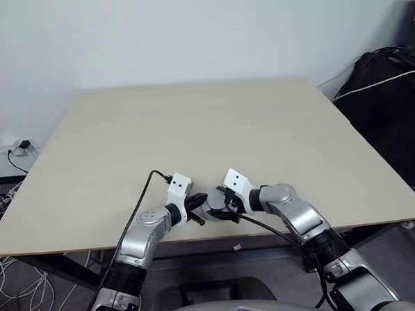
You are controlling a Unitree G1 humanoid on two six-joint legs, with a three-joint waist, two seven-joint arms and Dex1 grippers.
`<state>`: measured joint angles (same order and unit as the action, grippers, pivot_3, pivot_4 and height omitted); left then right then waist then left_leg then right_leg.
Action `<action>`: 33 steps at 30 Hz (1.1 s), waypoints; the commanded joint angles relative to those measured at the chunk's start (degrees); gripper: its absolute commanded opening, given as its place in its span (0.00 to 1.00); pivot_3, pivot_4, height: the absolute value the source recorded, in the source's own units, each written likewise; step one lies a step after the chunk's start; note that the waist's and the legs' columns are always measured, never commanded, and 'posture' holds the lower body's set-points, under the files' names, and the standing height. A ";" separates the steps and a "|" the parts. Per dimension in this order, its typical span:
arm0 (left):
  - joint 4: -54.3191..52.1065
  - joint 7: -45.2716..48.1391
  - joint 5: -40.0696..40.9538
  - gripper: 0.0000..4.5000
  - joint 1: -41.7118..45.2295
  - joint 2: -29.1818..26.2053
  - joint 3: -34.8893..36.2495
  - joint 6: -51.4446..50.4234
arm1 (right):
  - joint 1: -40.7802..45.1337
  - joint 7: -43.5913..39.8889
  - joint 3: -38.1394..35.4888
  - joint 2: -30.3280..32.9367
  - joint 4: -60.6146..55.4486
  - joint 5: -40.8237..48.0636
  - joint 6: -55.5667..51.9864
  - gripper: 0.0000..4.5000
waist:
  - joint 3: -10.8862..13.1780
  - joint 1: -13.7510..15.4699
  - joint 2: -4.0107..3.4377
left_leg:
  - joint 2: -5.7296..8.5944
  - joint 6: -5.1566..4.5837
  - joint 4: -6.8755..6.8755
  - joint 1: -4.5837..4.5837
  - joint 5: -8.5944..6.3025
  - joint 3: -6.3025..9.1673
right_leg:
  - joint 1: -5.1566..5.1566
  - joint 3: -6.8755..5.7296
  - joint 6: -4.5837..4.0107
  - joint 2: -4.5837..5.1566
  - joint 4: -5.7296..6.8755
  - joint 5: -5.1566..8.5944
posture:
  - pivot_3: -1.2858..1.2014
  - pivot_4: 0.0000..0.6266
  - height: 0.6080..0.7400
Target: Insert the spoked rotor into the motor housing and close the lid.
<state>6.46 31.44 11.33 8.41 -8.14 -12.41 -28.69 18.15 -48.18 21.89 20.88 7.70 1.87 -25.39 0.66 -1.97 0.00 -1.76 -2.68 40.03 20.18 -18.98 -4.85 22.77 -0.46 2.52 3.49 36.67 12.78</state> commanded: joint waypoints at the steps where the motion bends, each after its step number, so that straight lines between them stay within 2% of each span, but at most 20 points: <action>1: -0.54 0.62 -0.35 0.00 -0.58 0.06 -1.71 -1.10 | 0.11 0.13 -0.75 -0.83 -0.49 0.66 1.81 0.99 | 0.00 0.02 0.00 | 0.00 0.00 0.00 0.00 0.00 0.00 | 0.00 0.00 0.00 0.00 0.00 0.00 | 0.52 0.00 1.00; 14: -0.89 0.60 -0.19 0.00 -1.14 0.27 -1.75 -1.31 | 0.98 -0.72 -4.90 -1.84 -2.86 4.90 3.45 0.99 | 0.03 0.32 0.00 | 0.01 -0.04 -0.04 0.09 -0.03 0.02 | 0.04 -0.03 0.00 0.01 -0.13 0.00 | 0.52 0.00 1.00; 25: -0.32 0.60 -0.14 0.00 -0.76 0.70 -2.03 -1.09 | -1.42 -6.12 -5.07 5.06 -10.36 7.40 -1.47 0.99 | 0.03 0.81 -0.01 | 0.01 -0.11 -0.06 0.21 -0.07 0.07 | 0.04 -0.09 0.02 0.03 -0.34 -0.01 | 0.52 0.00 1.00; 33: 0.22 1.13 -0.38 0.00 -0.29 0.88 -2.17 -0.92 | -2.98 0.98 -9.73 6.57 -12.04 7.66 -9.70 0.99 | 0.03 1.00 -0.01 | 0.03 -0.19 -0.06 0.36 -0.12 0.11 | 0.05 -0.15 0.07 0.06 -0.60 -0.06 | 0.52 0.00 1.00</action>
<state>5.85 32.13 11.38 8.04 -7.26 -13.15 -28.63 14.69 -48.52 14.65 26.92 -1.92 8.51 -33.48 0.69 -0.97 -0.01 -1.72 -2.88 39.97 20.55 -19.11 -4.74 22.83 -0.62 2.59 3.56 36.05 12.72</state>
